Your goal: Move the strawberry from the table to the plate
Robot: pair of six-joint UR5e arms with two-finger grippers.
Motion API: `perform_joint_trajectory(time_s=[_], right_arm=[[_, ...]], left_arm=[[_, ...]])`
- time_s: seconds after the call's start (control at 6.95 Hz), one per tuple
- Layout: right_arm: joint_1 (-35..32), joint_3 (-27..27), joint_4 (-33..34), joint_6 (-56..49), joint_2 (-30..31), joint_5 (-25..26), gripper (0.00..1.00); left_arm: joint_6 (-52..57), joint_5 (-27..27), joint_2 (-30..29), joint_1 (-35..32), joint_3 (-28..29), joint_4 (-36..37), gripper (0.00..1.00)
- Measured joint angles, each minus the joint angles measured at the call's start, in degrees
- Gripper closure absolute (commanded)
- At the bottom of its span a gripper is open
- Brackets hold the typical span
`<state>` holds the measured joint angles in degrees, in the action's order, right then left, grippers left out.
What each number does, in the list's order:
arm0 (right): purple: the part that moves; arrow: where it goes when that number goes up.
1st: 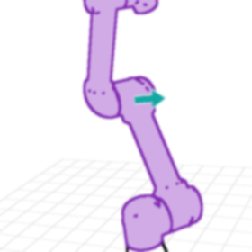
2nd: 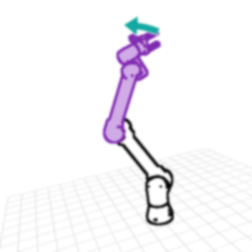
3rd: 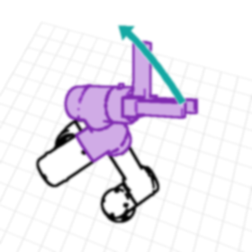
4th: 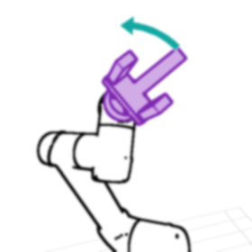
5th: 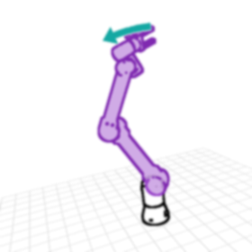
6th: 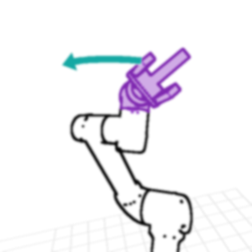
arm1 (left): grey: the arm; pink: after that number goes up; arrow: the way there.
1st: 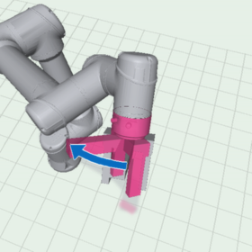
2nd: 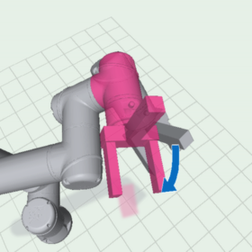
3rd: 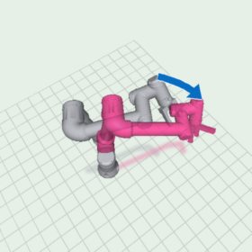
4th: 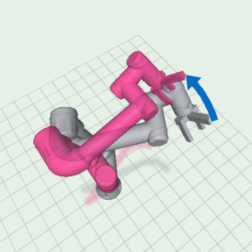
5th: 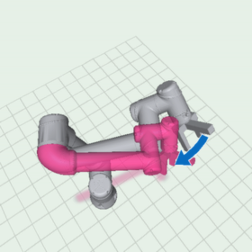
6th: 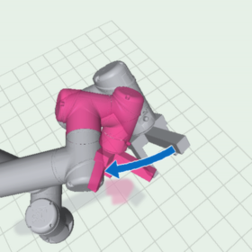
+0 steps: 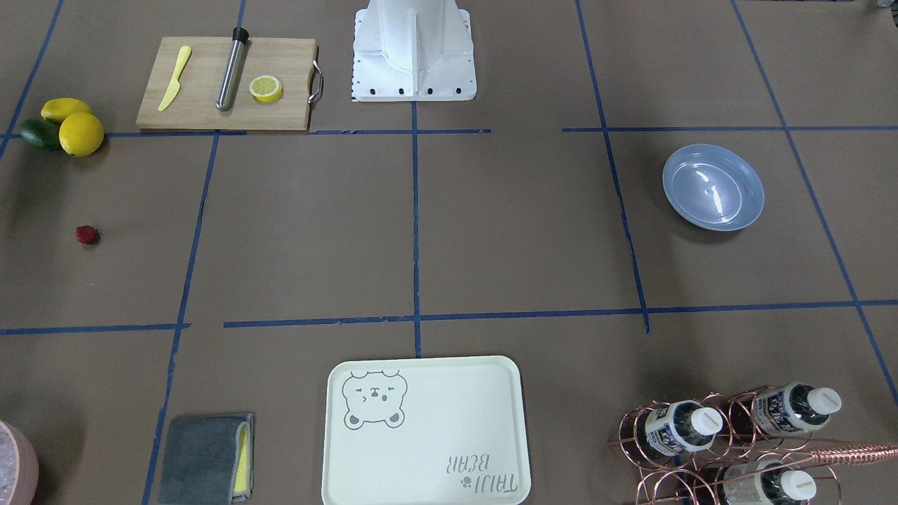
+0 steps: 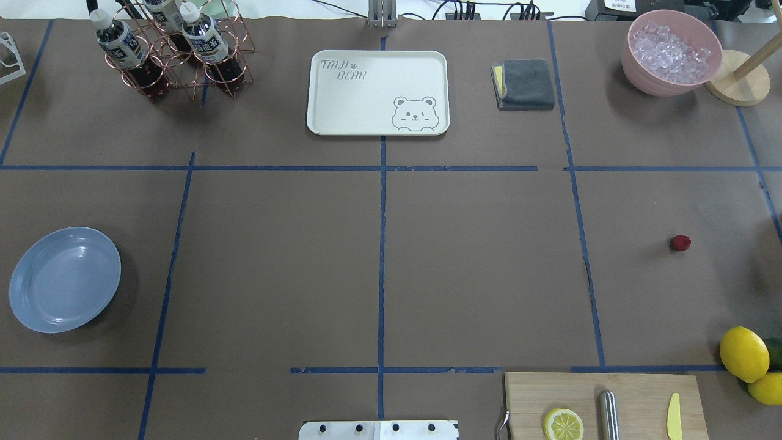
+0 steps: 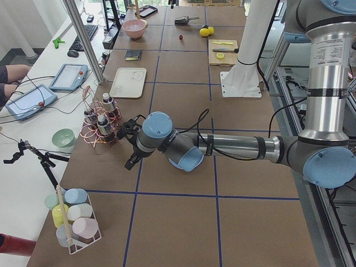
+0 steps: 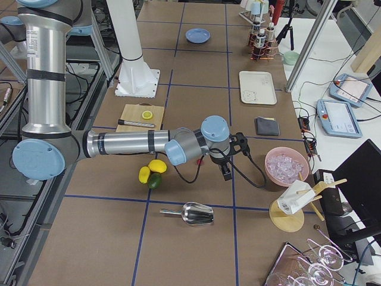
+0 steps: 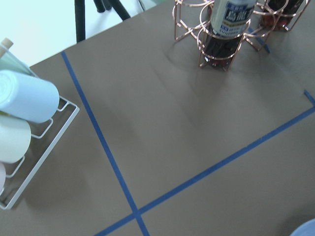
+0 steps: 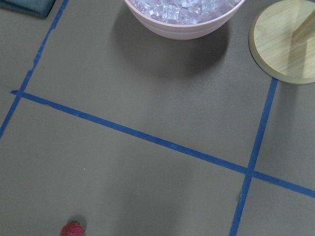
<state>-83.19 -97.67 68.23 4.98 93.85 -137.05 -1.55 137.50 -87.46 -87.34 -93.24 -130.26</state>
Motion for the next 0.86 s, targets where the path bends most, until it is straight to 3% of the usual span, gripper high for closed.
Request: perform_joint_trajectory(time_s=[0.29,0.43,0.58,0.72,0.86], right_arm=[[0.1,0.2,-0.1,0.0,0.6,0.4,0.0],[0.1,0.3,-0.2,-0.1,0.8,0.4,0.0],[0.1,0.3,-0.2,-0.1,0.9,0.4,0.0],[0.1,0.3,-0.2,-0.1,1.0,0.4,0.0],[0.1,0.3,-0.3,-0.1,1.3,0.4,0.0]], left_arm=[[-6.1,-0.4,3.4,7.4,2.0,-9.7,0.0],[-11.2,-2.7,4.8,11.8,3.5,-12.7,0.08],[-17.2,-5.6,5.9,15.6,6.0,-17.3,0.35],[-25.2,-7.2,6.5,18.4,9.6,-23.4,0.42],[-34.2,-8.5,6.7,21.4,12.2,-28.2,0.42]])
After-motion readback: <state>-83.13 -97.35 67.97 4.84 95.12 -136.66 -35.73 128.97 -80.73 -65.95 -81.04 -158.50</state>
